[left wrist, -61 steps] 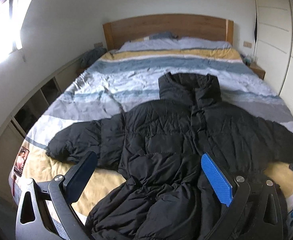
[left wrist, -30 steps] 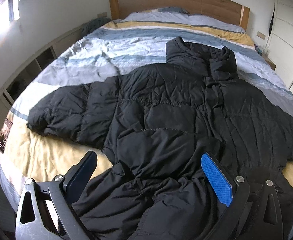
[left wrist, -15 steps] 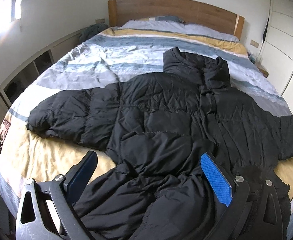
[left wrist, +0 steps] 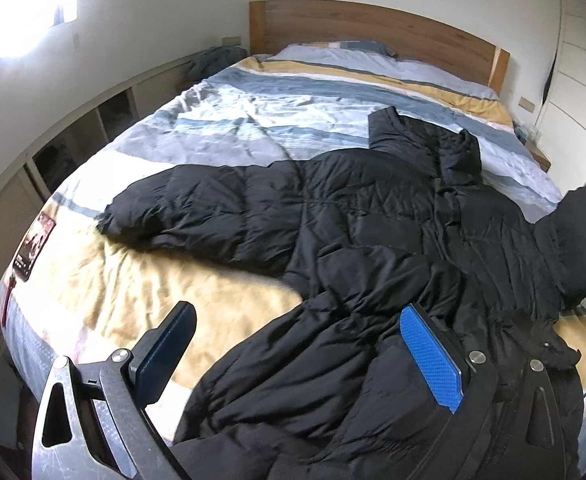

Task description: Fold large clothes

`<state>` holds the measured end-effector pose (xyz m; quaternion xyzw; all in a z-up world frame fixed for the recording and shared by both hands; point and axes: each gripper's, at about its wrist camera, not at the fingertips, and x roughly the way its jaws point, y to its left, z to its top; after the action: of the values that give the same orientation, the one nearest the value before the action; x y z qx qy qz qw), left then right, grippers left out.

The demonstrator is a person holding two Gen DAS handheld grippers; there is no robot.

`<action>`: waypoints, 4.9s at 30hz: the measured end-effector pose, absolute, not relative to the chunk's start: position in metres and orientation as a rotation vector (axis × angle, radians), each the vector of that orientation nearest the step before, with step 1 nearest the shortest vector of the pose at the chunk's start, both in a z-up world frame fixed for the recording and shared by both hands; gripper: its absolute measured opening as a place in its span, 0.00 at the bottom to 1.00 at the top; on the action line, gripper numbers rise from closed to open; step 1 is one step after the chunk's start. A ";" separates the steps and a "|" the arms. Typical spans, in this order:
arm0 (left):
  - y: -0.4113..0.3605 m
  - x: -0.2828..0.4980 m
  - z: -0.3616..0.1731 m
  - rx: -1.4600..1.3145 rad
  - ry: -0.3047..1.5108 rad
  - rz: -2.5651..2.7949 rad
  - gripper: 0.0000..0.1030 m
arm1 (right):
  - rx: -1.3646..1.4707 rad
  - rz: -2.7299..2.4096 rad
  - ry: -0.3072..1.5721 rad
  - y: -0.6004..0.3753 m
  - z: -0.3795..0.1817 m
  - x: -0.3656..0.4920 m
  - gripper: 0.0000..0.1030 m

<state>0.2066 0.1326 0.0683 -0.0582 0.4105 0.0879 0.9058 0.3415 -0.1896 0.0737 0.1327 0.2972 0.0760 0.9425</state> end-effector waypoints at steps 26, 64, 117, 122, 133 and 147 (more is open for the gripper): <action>0.159 0.120 0.163 -0.145 0.742 0.296 0.98 | 0.206 0.260 0.925 -0.056 -0.010 0.321 0.40; -0.043 0.359 -0.044 -0.023 1.067 -0.037 0.97 | 0.115 0.093 0.931 -0.191 -0.046 0.424 0.44; 0.381 0.323 -0.014 -0.597 0.932 0.484 0.94 | 0.209 -0.017 0.784 -0.165 0.046 0.306 0.45; 0.434 0.324 -0.056 -0.738 0.930 0.539 0.90 | 0.242 -0.096 0.812 -0.195 0.024 0.312 0.45; 0.470 0.327 -0.094 -1.098 0.811 0.368 0.46 | 0.257 -0.173 0.863 -0.217 -0.007 0.318 0.45; 0.435 0.330 -0.036 -0.985 0.753 0.315 0.07 | 0.252 -0.156 0.832 -0.212 0.006 0.304 0.45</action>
<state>0.3301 0.4352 -0.0364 -0.4597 0.3514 0.1468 0.8023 0.3035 -0.2122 0.0063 0.1221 0.4026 -0.0753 0.9041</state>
